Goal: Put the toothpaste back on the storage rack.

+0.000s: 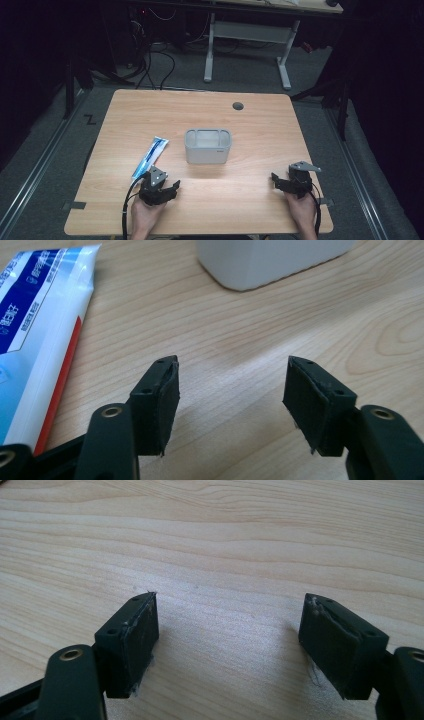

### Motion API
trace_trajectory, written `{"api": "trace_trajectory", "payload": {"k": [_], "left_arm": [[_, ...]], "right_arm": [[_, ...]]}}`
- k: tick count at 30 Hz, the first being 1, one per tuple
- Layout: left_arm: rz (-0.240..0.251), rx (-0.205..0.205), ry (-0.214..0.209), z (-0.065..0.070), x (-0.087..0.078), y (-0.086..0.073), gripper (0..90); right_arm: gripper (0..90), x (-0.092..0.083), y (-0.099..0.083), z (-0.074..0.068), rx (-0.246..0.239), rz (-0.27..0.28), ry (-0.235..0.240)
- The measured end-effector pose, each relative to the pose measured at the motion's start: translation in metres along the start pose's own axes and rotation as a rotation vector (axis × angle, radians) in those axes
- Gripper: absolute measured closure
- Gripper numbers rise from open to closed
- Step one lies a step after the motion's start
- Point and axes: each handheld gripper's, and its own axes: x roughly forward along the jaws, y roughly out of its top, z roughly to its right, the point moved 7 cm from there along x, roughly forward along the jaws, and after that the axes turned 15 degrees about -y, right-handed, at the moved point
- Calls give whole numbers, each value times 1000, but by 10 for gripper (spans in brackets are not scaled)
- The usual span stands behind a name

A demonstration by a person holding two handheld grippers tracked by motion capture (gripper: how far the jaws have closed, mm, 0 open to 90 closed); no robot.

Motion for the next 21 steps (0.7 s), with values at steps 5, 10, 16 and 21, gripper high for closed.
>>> {"api": "trace_trajectory", "payload": {"k": [5,10,16,21], "left_arm": [[20,-27,-15,1,-12,0,391],[28,-65,-18,0,-29,2,358],[2,-63,-7,-2,-46,8,353],[2,-73,2,-9,-54,13,350]], "right_arm": [[239,0,0,0,-1,0,0],[239,0,0,0,-1,0,0],[239,0,0,0,-1,0,1],[239,0,0,0,-1,0,0]]}}
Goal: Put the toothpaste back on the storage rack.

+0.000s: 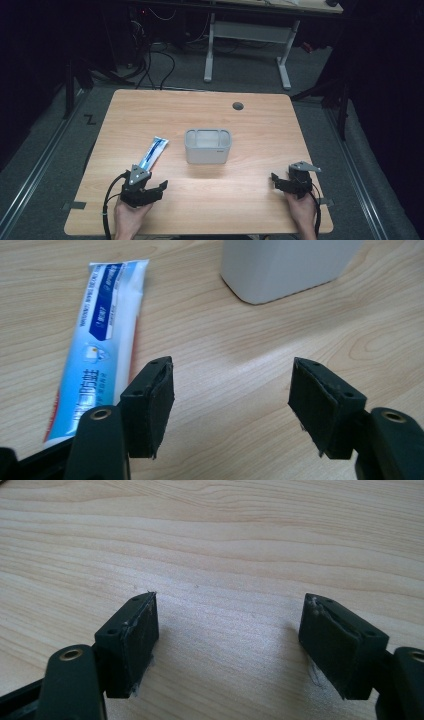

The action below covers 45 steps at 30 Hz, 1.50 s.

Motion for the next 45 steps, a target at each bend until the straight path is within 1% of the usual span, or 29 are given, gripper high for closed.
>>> {"api": "trace_trajectory", "payload": {"k": [3,5,8,9,10,13,15,18,23,27,30,35,40,42,44,45], "left_arm": [[3,-9,10,-5,-4,3,338],[-9,-6,27,-10,-6,5,324],[-26,2,40,-14,-8,7,320],[-32,10,48,-16,-9,9,319],[-38,6,50,-17,-9,10,317],[-58,15,61,-22,-10,14,315],[-61,12,58,-25,-10,18,316],[-74,10,68,-32,-10,23,322],[-83,3,74,-40,-9,28,333],[-80,-8,82,-44,-8,30,332],[-89,-12,89,-49,-7,33,327],[-117,-7,85,-55,-4,39,335],[-137,3,74,-58,1,46,347],[-150,-1,75,-60,3,48,346],[-163,-16,73,-62,6,49,337],[-170,-15,78,-64,7,50,337]], "right_arm": [[239,0,0,0,0,0,1],[239,0,0,0,0,0,1],[239,0,0,0,-2,0,3],[239,0,0,0,-2,0,3],[239,0,0,0,-2,0,3],[239,0,0,0,-2,0,3],[239,0,0,0,-2,0,3],[239,0,0,0,-2,0,3],[239,0,0,0,-2,0,2],[239,0,0,0,-1,0,2],[239,0,0,-1,-1,0,2],[239,0,0,-1,-1,0,2],[239,0,0,-1,-1,0,2],[239,0,0,-1,-1,0,2],[239,0,0,-1,-1,0,3],[239,0,0,-1,-1,0,2]]}}
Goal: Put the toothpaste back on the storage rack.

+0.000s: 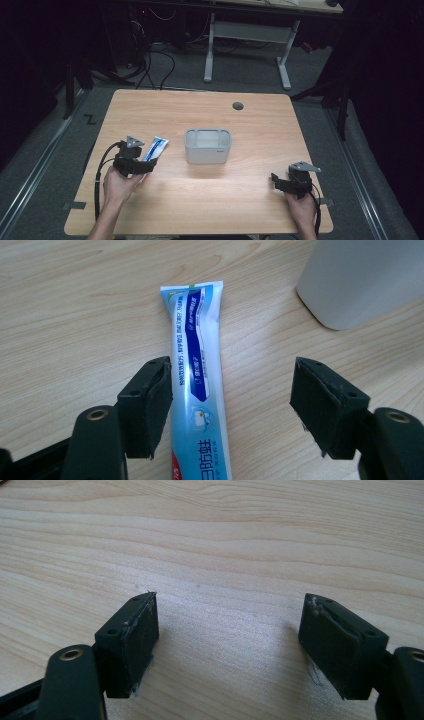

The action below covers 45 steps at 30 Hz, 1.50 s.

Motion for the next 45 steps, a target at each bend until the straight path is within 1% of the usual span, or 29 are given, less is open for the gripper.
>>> {"api": "trace_trajectory", "payload": {"k": [1,2,5,8,10,16,18,23,27,29,33,35,38,42,45], "left_arm": [[-2,3,9,-1,1,1,346],[-11,4,10,-2,2,2,346],[-45,18,38,-5,5,4,371],[-66,20,44,-5,7,8,393],[-80,14,41,-6,8,9,399],[-111,31,58,-8,13,16,400],[-115,23,48,-9,15,18,397],[-147,12,43,-11,21,20,386],[-181,1,43,-14,27,22,383],[-188,-5,41,-16,31,23,382],[-213,-24,37,-19,39,21,382],[-225,-25,46,-21,43,20,382],[-245,-14,67,-22,46,19,385],[-265,-21,83,-25,51,17,393],[-272,-32,79,-27,54,16,398]], "right_arm": [[239,0,0,0,0,0,0],[239,0,0,0,0,0,0],[239,0,0,0,0,0,0],[240,0,0,0,-1,0,0],[239,0,0,0,-1,0,0],[239,0,0,0,-1,0,1],[239,0,0,0,-6,3,2],[239,0,0,0,-6,3,2],[239,0,0,0,-6,2,2],[239,0,0,0,-6,2,2],[239,0,0,0,-6,2,2],[239,0,0,0,-6,2,3],[239,0,0,0,-7,2,3],[239,0,0,0,-7,3,3],[239,0,0,0,-7,2,3]]}}
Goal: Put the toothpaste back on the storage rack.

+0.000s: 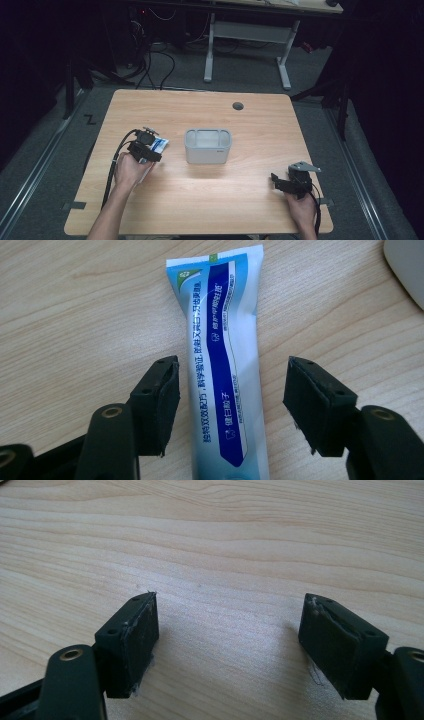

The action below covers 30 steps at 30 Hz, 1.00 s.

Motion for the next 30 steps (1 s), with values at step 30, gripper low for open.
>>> {"api": "trace_trajectory", "payload": {"k": [30], "left_arm": [[-76,-60,-24,-11,22,7,513]], "right_arm": [[239,0,0,0,-1,1,-1]]}}
